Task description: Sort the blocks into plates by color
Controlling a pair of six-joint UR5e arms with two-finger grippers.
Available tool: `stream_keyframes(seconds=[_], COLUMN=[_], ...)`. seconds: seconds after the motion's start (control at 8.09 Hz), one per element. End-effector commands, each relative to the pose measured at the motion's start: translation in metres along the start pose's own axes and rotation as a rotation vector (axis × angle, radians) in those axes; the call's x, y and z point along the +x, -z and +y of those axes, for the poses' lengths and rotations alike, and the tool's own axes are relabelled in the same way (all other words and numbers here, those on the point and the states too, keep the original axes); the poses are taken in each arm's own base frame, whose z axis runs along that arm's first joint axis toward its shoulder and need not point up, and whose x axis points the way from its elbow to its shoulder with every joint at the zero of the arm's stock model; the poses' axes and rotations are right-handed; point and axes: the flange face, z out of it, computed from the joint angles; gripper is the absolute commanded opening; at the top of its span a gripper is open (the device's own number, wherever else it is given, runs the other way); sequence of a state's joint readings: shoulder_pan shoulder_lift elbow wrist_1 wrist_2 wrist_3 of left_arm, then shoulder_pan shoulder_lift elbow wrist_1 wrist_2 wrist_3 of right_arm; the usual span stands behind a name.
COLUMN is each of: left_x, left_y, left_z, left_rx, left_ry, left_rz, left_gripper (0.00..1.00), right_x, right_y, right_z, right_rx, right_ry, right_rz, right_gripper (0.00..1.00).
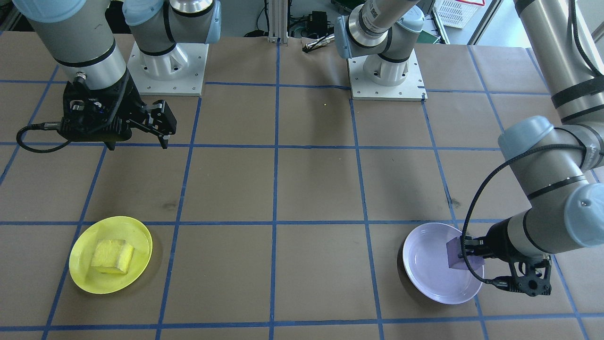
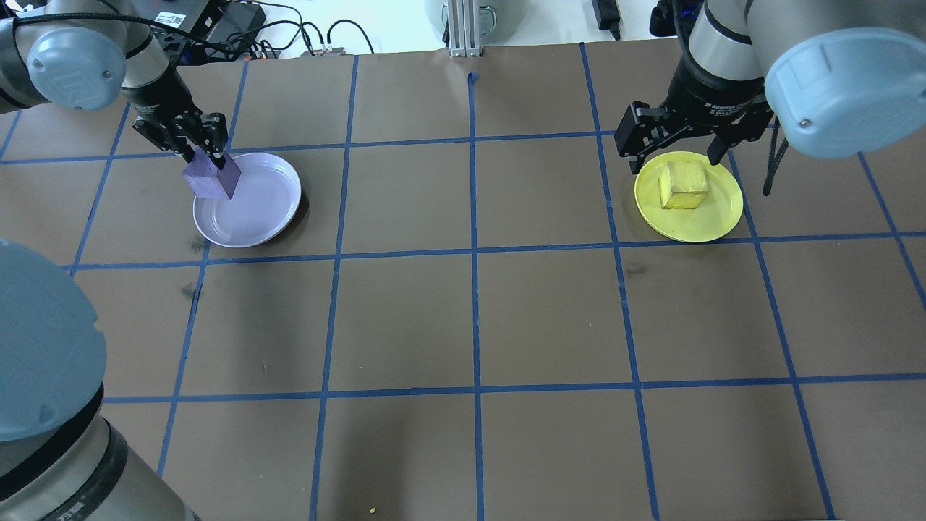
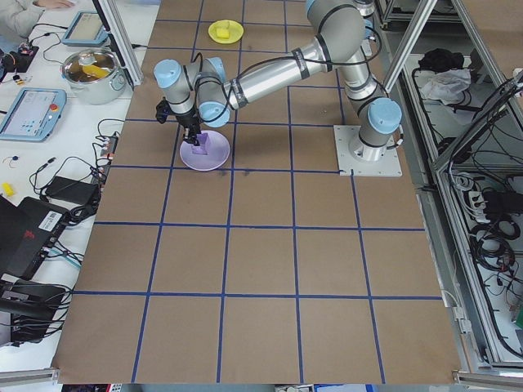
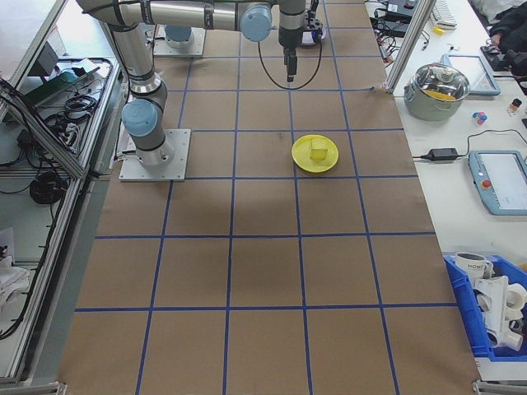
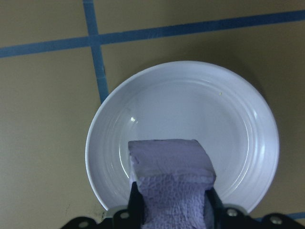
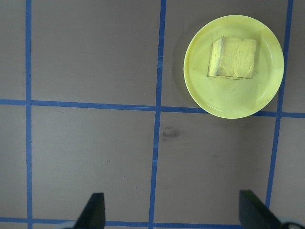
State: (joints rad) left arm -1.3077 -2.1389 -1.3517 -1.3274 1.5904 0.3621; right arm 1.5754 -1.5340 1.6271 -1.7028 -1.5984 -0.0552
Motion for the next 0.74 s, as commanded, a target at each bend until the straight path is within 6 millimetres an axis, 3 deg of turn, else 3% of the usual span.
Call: stream_keyframes(seconds=[0.0, 0.25, 0.37, 0.49, 0.62], left_x=[-0.001, 0.002, 0.006, 0.005, 0.005], left_y=[-0.027, -0.046, -0.045, -0.038, -0.03], left_z=[-0.006, 0.002, 0.001, 0.002, 0.003], left_rx=[-0.014, -0.045, -0.032, -0.022, -0.012], left_ry=[0.002, 0.001, 0.0, 0.002, 0.002], left_rz=[0.008, 0.015, 0.004, -0.001, -0.01], left_gripper=[0.15, 0.21, 0.66, 1.0, 1.0], right_x=[0.0, 0.0, 0.0, 0.0, 0.0], right_y=[0.0, 0.0, 0.0, 0.0, 0.0], right_z=[0.0, 0.0, 0.0, 0.0, 0.0], right_rx=[-0.001, -0.002, -0.001, -0.002, -0.002], right_ry=[0.0, 0.0, 0.0, 0.0, 0.0], right_rz=[0.0, 0.0, 0.0, 0.001, 0.0], right_gripper=[1.0, 1.0, 1.0, 1.0, 1.0])
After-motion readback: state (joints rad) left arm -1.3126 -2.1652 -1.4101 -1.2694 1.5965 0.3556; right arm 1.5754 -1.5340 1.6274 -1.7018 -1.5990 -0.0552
